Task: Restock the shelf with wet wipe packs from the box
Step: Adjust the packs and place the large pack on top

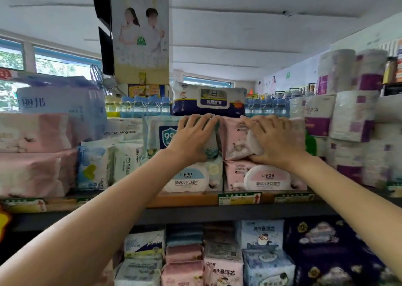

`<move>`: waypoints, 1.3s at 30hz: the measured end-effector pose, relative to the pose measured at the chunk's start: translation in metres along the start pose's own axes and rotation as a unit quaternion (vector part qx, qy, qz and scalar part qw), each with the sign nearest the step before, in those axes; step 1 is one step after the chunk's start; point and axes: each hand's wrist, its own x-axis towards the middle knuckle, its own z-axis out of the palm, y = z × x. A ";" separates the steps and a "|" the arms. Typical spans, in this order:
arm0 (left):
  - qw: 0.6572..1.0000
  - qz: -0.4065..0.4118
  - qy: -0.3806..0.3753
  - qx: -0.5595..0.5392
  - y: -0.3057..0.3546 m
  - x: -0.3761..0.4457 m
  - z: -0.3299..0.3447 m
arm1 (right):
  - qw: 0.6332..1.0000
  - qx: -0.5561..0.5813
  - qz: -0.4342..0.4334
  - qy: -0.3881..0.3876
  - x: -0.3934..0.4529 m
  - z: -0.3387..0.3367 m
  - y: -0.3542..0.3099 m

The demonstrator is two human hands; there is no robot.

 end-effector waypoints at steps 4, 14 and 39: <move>1.000 0.008 0.010 -0.016 -0.006 0.000 0.002 | 0.999 -0.027 0.022 0.018 0.007 0.007 -0.010; 0.991 0.104 0.073 -0.033 0.038 0.003 -0.007 | 0.987 0.141 0.052 0.050 0.004 -0.014 0.033; 0.996 -0.023 -0.024 0.088 0.088 0.029 0.005 | 0.982 0.143 -0.119 -0.033 -0.023 0.039 0.133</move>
